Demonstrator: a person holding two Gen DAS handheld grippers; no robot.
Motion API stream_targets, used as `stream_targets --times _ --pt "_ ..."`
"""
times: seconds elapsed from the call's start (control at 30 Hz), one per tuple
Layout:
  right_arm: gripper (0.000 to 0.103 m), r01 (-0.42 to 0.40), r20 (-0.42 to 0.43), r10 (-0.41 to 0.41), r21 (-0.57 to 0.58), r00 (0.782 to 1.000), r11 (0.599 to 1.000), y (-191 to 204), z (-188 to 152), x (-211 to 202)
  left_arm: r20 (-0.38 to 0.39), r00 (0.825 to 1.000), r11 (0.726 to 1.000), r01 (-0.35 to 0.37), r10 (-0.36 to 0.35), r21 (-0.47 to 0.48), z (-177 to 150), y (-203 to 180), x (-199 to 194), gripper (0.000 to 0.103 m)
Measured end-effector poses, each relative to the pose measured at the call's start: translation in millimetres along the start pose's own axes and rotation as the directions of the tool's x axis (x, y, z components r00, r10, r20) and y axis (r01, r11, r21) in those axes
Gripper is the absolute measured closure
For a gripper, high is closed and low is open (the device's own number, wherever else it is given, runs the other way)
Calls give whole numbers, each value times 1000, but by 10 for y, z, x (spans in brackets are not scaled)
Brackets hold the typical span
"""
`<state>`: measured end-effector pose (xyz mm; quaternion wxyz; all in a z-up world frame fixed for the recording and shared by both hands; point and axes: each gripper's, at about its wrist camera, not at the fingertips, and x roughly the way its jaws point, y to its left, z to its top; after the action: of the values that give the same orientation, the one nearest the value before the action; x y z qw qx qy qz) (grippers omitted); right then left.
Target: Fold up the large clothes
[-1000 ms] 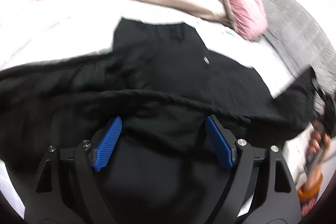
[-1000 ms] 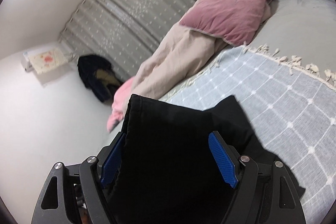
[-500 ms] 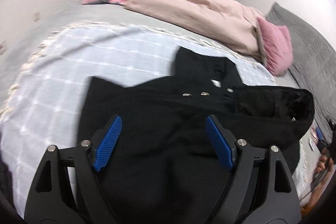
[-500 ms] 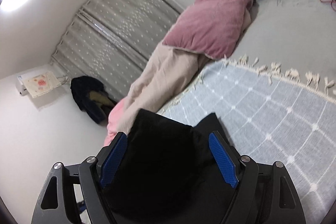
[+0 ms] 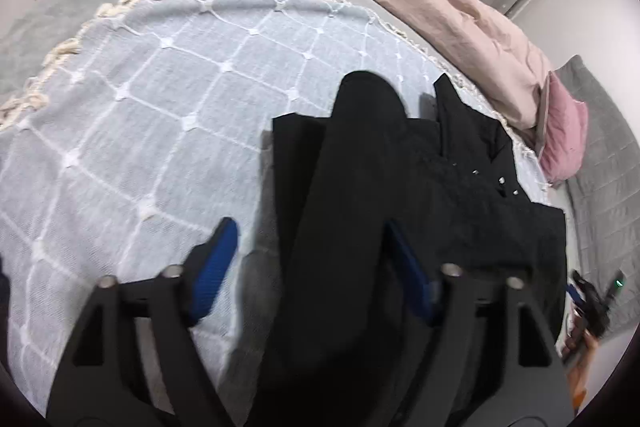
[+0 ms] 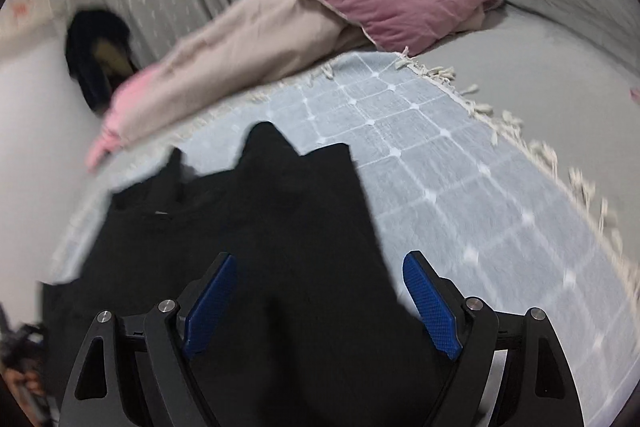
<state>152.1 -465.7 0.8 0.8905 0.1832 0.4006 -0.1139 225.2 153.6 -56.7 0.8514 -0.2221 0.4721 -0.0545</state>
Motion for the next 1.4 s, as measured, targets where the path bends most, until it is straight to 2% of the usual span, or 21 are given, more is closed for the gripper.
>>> stream_targets --times 0.07,0.13,0.17,0.2,0.23,0.27,0.3,0.4,0.57,0.67,0.73,0.83,0.97,1.03,1.07,1.1,1.2,1.23,1.3,1.4 --pt "18 48 -36 -49 -28 998 998 20 141 225 1 1000 1000 18 -18 16 28 -64 45 48" --pt "21 28 -23 -29 -43 999 999 53 202 333 16 999 998 40 -41 43 66 -156 83 72" --pt "32 -28 -13 27 -57 1000 998 99 243 400 28 999 998 42 -43 55 75 -191 85 79" --pt "58 -71 -20 69 -73 997 995 139 272 458 41 998 997 43 -46 67 88 -240 83 91" --pt "71 -77 -31 75 -93 997 993 187 285 523 53 998 996 40 -44 77 101 -272 66 93" --pt "88 -55 -23 53 -116 998 992 230 291 550 85 996 995 31 -39 91 116 -321 20 94" --pt "94 -43 6 44 -131 999 991 257 296 537 111 993 994 30 -42 104 133 -352 -26 95" --pt "97 -45 112 57 -111 992 993 279 366 380 218 974 989 39 -69 140 221 -462 -252 96" --pt "98 -50 236 68 -80 969 995 304 720 191 352 930 985 45 -101 165 581 -646 -487 96" --pt "98 -21 268 44 -87 962 996 431 1017 217 382 922 984 -4 -66 179 863 -776 -345 96" --pt "98 -4 269 26 -81 963 997 489 1167 319 376 926 985 -35 -32 169 1007 -795 -137 96" --pt "98 36 238 -14 -91 971 995 569 1275 566 337 941 982 -94 33 164 1131 -790 256 96" --pt "97 122 127 -105 -129 986 984 597 1208 1131 234 961 960 -199 151 197 1108 -693 893 94" --pt "97 158 54 -152 -121 987 980 518 1117 1395 166 966 953 -229 198 196 1069 -588 1156 88" --pt "94 156 17 -155 -104 988 982 461 1069 1488 130 970 959 -226 205 173 1073 -522 1234 87" --pt "88 151 -5 -152 -89 988 985 417 1041 1535 114 971 963 -226 211 144 1090 -462 1252 82" --pt "77 128 -28 -129 -51 991 990 304 1021 1486 129 962 964 -253 241 87 1126 -366 1108 64" --pt "73 125 -24 -126 -45 992 991 267 1023 1400 131 961 963 -255 242 90 1123 -344 1031 58" --pt "52 108 -29 -110 -49 994 993 193 1001 1241 112 970 967 -230 217 114 1081 -333 893 52" --pt "39 115 -29 -117 -67 993 991 56 911 1007 71 980 970 -194 186 145 920 -302 654 36"
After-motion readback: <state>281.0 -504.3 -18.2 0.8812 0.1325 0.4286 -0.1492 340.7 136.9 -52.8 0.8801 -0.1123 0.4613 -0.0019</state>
